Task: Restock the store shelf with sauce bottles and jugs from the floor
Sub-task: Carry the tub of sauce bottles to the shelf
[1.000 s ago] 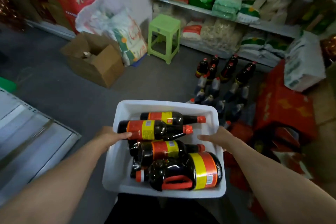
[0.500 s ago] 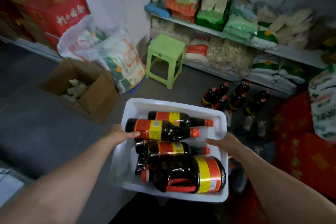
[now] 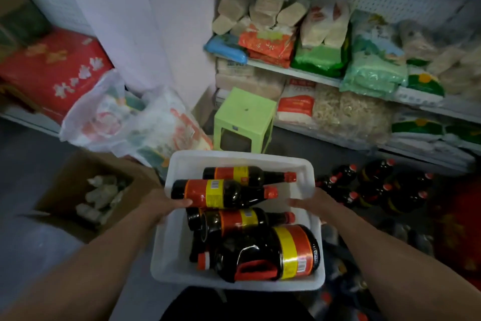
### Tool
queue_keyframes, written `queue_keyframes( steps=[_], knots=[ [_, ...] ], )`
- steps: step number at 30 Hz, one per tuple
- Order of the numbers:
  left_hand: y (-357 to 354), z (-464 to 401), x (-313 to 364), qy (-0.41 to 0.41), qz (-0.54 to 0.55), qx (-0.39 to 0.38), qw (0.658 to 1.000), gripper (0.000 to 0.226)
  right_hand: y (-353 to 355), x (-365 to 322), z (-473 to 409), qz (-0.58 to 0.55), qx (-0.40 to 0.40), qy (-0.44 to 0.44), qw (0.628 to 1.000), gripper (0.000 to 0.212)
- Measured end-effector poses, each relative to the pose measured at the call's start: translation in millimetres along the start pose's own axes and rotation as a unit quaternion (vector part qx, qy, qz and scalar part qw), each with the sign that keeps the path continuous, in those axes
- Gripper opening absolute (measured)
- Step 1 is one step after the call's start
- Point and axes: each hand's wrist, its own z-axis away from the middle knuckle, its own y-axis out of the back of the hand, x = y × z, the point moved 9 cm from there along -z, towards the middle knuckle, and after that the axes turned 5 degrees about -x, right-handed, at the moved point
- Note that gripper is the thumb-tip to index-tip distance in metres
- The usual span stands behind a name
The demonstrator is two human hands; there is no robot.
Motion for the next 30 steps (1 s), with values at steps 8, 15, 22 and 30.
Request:
queue_keyframes(
  steps=[8,15,22,30],
  knots=[
    [66,-144,131,-0.024,-0.038,-0.021,0.999,0.102,75,-118,-126,-0.02,0.024,-0.042,0.999,0.084],
    [93,-271,245,-0.043,-0.081,-0.077,0.993,0.066,119,-196,-217,-0.041,0.059,-0.063,0.995,0.068],
    [97,-374,333,-0.06,-0.087,-0.122,0.987,0.036,161,-228,-317,-0.077,0.07,-0.087,0.991,0.094],
    [88,-480,366,-0.013,-0.119,-0.104,0.987,0.045,196,-226,-443,-0.062,0.083,-0.107,0.989,0.118]
  ],
)
